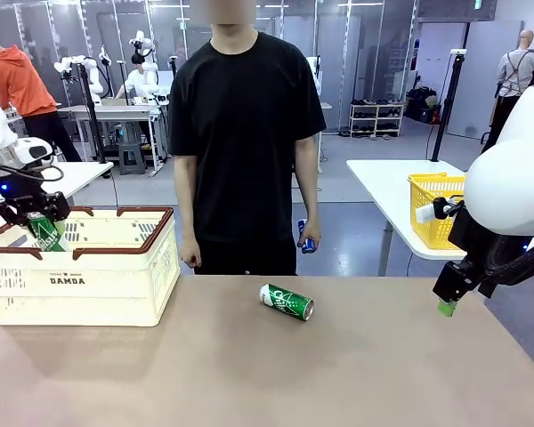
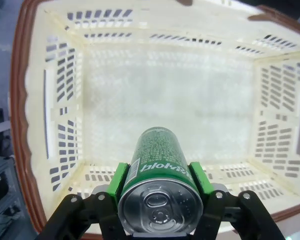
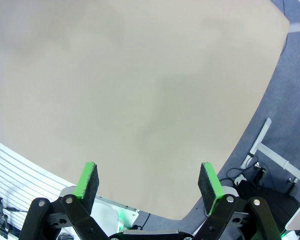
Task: Place the drinks into the Shopping basket.
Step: Pick up one drink and place it into the Shopping basket.
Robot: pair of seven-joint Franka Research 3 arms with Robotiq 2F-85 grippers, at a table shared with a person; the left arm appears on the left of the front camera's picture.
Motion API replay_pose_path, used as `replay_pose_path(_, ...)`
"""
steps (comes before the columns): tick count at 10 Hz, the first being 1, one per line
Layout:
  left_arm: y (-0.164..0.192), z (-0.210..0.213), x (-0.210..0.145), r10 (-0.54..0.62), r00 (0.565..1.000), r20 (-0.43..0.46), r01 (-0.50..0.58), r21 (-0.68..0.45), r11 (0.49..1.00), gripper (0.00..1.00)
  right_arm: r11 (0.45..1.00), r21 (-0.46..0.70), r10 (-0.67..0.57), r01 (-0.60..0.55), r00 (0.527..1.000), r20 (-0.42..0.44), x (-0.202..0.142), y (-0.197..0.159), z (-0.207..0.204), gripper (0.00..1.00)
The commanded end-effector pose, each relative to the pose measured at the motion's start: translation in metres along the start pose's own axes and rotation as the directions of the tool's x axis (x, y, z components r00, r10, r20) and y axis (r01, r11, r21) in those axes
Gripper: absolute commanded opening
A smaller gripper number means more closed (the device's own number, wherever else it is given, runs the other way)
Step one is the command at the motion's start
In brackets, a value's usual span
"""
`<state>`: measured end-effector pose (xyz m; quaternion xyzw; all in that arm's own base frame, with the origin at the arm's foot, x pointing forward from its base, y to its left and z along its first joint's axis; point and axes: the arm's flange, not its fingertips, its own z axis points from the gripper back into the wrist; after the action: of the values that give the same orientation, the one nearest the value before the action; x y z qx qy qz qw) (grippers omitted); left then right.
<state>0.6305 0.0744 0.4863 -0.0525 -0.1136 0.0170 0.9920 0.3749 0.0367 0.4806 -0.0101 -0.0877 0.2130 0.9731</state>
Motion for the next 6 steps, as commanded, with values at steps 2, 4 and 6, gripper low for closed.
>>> replay_pose_path(2, 0.003, -0.016, 0.014, -0.013, 0.997, -0.073, 0.015, 0.030, 0.999, 0.60, 1.000, -0.001, 0.012, -0.012, 1.000, -0.003, 0.000, -0.001, 0.001, 1.00)
replay_pose_path(4, 0.003, -0.036, 0.017, -0.026, 0.996, -0.089, 0.028, 0.018, 0.999, 0.60, 1.000, -0.001, 0.012, -0.012, 1.000, -0.003, 0.000, -0.001, 0.001, 1.00)
replay_pose_path(6, 0.007, -0.051, 0.014, -0.034, 0.994, -0.105, 0.034, 0.001, 0.999, 0.60, 1.000, -0.001, 0.012, -0.012, 1.000, -0.003, 0.000, -0.001, 0.001, 1.00)
